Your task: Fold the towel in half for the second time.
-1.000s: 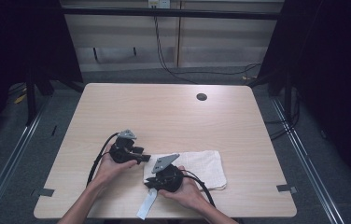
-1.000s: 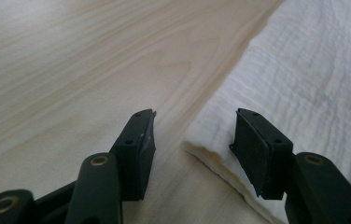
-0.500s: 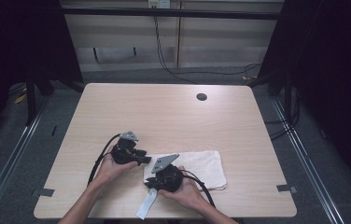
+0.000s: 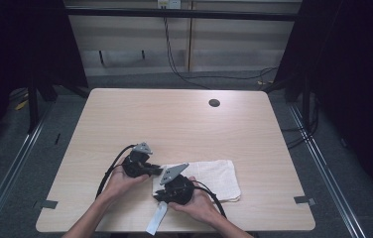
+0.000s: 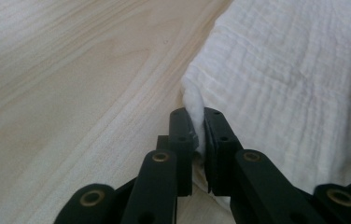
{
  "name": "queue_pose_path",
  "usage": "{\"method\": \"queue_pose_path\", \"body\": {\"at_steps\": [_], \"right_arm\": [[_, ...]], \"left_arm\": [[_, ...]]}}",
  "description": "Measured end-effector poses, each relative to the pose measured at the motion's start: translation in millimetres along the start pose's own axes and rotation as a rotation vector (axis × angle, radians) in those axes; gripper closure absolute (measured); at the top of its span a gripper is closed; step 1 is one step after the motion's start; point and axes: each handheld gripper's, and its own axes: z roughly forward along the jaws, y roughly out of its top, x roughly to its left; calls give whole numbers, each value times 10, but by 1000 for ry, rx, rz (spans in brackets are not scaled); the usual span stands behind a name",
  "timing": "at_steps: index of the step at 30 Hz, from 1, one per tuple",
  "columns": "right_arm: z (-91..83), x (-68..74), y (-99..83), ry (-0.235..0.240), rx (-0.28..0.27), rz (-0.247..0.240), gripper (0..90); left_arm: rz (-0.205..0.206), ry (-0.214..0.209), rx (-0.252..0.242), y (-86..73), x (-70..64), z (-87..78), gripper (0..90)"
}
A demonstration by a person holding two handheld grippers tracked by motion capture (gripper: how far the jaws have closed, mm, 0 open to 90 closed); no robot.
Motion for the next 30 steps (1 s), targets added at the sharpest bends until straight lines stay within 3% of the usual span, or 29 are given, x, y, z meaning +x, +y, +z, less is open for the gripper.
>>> {"method": "queue_pose_path", "body": {"at_steps": [2,5,11,14,22,24,30], "right_arm": [[-6,-3,14,4,-8,1,840],[-52,0,61,15,-27,15,840],[-150,7,98,23,-61,23,840],[-195,17,117,33,-73,37,841],[-281,71,229,44,-111,32,841],[-298,71,264,57,-135,35,841],[-319,103,353,56,-138,15,841]], "left_arm": [[5,3,1,6,2,-2,840],[-30,-32,-27,13,9,-33,840],[-81,-44,-56,1,45,-149,839],[-81,-53,-58,-5,34,-202,838],[-111,-80,-126,31,49,-405,838],[-102,-85,-137,50,37,-449,838],[-105,-95,-159,75,46,-526,836]]}}
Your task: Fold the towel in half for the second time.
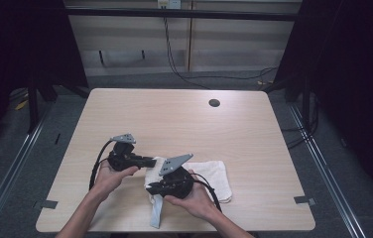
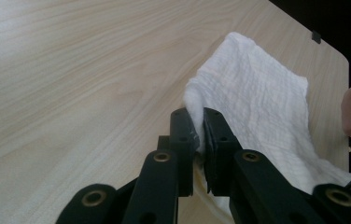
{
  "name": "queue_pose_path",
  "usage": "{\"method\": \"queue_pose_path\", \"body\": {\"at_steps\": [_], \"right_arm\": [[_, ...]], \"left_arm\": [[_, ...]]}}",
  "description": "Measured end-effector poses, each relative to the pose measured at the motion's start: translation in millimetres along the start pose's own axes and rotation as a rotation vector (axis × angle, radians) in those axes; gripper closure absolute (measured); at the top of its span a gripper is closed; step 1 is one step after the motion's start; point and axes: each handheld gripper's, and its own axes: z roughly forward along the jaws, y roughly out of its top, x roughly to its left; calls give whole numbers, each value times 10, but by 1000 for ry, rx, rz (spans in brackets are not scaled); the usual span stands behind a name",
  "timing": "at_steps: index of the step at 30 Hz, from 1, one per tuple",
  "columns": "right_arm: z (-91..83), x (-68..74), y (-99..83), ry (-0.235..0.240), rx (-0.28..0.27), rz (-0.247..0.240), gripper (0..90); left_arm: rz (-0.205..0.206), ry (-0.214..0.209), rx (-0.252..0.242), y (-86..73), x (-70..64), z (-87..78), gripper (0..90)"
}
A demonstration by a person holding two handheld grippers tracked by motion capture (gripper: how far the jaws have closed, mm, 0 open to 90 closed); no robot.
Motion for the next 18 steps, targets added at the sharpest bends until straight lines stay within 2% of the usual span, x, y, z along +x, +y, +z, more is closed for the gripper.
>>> {"method": "queue_pose_path", "body": {"at_steps": [4,6,11,12,15,18], "right_arm": [[-5,15,90,8,-16,-7,841],[6,44,125,-15,-10,-34,841],[36,73,160,-8,-13,-36,841],[27,66,178,2,-38,-25,841],[4,69,218,1,-63,-19,842],[-9,84,279,6,-84,-23,842]], "left_arm": [[4,1,-12,36,6,-79,836],[0,5,-21,48,14,-114,836],[10,26,-10,46,-3,-156,836],[9,36,-12,48,-5,-184,837],[0,43,-17,71,7,-252,837],[13,63,-6,124,-29,-323,837]]}}
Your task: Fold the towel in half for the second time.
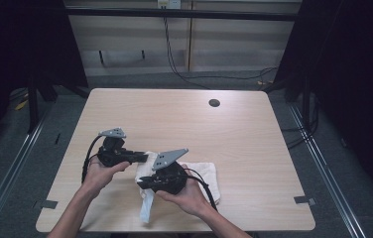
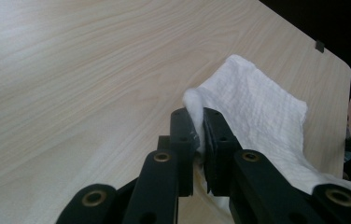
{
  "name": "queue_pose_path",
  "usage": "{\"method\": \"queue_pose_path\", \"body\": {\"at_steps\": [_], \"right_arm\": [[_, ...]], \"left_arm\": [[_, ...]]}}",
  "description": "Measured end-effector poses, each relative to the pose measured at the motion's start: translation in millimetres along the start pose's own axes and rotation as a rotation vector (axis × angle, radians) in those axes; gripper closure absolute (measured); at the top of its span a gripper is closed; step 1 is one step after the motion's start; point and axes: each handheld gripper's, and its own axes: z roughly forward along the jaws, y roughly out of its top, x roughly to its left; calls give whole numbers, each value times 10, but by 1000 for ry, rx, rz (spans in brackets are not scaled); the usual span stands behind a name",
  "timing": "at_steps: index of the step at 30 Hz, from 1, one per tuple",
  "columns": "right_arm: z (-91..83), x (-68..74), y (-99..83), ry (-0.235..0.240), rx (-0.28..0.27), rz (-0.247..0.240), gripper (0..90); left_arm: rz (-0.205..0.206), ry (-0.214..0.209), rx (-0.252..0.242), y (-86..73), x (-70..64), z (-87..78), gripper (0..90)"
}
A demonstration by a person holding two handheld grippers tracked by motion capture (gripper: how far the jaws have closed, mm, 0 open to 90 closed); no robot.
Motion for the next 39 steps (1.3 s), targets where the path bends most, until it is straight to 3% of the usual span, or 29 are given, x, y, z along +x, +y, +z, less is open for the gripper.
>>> {"method": "queue_pose_path", "body": {"at_steps": [4,8,10,17,21,24,30,35,39], "right_arm": [[-14,25,89,-6,-37,-6,842],[3,8,101,-14,-33,-8,843],[-9,-55,69,-18,-30,10,842],[-189,-187,-48,-29,-65,55,842],[-269,-199,-96,-52,-78,63,841],[-355,-203,-182,-85,-99,83,841],[-513,-170,-328,-131,-98,94,838],[-655,-188,-463,-155,-105,123,838],[-727,-206,-520,-180,-91,125,838]], "left_arm": [[8,12,-2,79,-11,-67,837],[-7,3,13,113,21,9,836],[-11,-4,29,144,19,156,836],[-9,-42,47,266,-11,385,835],[17,-31,60,321,-43,451,832],[20,-49,55,361,-76,534,832],[25,-65,55,417,-188,704,826],[54,-61,92,475,-290,861,827],[52,-65,98,517,-330,992,826]]}}
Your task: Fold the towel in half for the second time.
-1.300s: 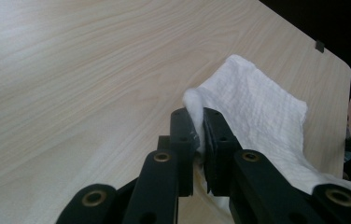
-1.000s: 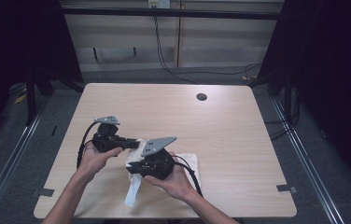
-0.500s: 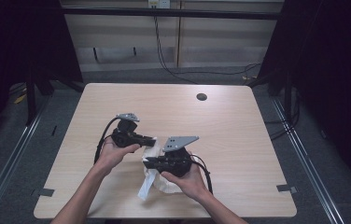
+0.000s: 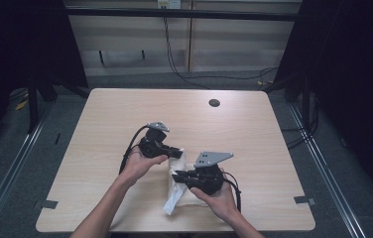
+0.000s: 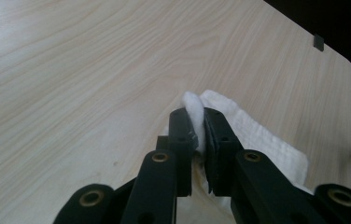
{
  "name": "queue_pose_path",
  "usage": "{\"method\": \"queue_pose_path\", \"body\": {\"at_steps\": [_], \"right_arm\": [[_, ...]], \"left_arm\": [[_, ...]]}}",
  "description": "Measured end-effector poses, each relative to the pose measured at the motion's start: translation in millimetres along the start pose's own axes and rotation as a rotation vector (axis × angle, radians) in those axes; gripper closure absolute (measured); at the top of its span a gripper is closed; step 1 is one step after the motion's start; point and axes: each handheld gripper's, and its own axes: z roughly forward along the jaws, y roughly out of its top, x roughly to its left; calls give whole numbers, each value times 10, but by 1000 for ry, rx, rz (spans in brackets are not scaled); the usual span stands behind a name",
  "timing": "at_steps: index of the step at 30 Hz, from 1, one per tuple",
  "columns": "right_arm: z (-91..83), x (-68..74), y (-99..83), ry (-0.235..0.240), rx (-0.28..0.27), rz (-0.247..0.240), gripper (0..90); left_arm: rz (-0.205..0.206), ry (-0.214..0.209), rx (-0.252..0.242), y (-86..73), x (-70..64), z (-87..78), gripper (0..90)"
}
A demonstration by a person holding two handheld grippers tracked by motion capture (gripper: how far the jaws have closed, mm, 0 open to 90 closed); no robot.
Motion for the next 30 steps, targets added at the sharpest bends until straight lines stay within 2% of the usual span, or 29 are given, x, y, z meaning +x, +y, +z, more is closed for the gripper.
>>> {"method": "queue_pose_path", "body": {"at_steps": [4,5,6,11,14,18,19,21,24,25,28,29,30], "right_arm": [[-52,-49,-36,-13,14,9,838],[-71,-89,-92,-14,19,25,834],[-73,-105,-131,-15,23,37,834],[-122,-160,-307,-47,49,67,832],[-147,-170,-370,-67,73,67,823],[-159,-211,-460,-87,114,69,803],[-165,-220,-487,-92,123,69,795],[-187,-234,-531,-100,134,73,779],[-246,-258,-571,-116,125,88,752],[-263,-267,-580,-120,124,93,748],[-300,-269,-601,-119,122,95,791],[-311,-263,-605,-122,118,85,797],[-322,-256,-605,-123,116,85,798]], "left_arm": [[0,0,13,25,-2,90,824],[-6,-9,5,19,6,124,822],[-30,-23,-2,-18,26,208,822],[-29,-30,24,-16,-18,335,819],[-41,-43,27,-15,6,387,808],[-43,-40,44,-31,4,461,803],[-49,-37,62,-32,-8,509,802],[-56,-59,60,-28,-16,555,796],[-54,-56,72,2,-36,618,764],[-56,-69,70,14,-46,642,754],[-40,-73,77,65,-100,705,756],[-39,-93,70,82,-118,721,755],[-39,-93,70,82,-118,721,749]]}}
